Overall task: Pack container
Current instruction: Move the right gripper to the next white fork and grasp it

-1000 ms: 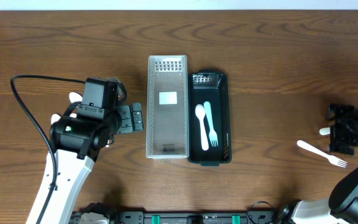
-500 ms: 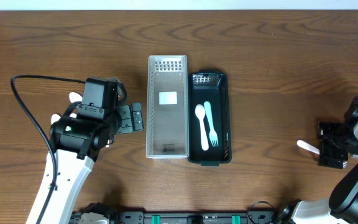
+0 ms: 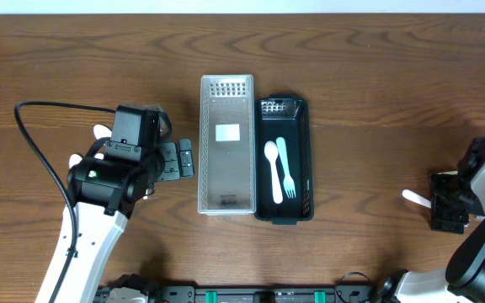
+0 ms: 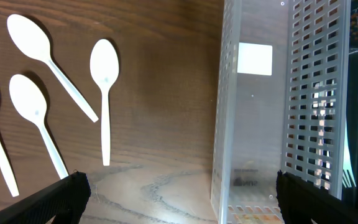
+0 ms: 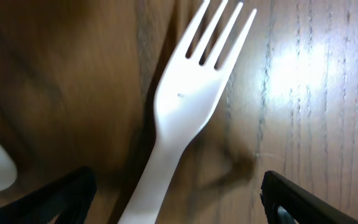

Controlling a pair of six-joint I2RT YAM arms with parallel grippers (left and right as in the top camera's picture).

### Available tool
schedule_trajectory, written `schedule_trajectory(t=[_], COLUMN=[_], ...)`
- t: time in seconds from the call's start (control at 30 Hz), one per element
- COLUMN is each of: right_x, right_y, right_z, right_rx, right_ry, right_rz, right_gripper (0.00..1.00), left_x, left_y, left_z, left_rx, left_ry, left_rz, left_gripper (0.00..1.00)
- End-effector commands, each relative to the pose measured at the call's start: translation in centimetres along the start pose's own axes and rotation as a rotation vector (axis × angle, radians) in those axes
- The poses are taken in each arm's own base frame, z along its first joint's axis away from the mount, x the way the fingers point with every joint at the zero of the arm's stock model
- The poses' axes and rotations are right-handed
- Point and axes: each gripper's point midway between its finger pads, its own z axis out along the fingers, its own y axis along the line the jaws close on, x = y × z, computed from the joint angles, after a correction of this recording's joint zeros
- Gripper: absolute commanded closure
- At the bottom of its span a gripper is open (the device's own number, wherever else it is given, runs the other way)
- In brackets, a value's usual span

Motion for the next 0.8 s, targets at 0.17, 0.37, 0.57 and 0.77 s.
schedule_trajectory(t=[0.17,0.37,0.57,0.77], right_x=[-0.57,-0.46,-0.46,-0.46], right_y=[-0.9,-0.97,-0.96,-0.95], right_z=[0.46,0.46,0.46,0.46], right_rx=[0.029,0.032,0.031,0.031], right_ry=[-0.029,-0.024,-0.024,-0.024], right_rz=[0.024,0.024,0.023,0.023], right_gripper=[0.33,0.51,0.69,0.82], left_x=[-0.42,-0.42,-0.42,-0.42], left_y=[0.24,0.24,0.24,0.24], left_z=[-0.37,-0.37,-0.37,-0.37], left_rx=[-0.01,-0.01,-0.01,-0.01], left_ry=[-0.016,-0.016,-0.016,-0.016], left_rz=[0.012,0.012,0.012,0.012], left_gripper=[0.02,0.02,0.02,0.02])
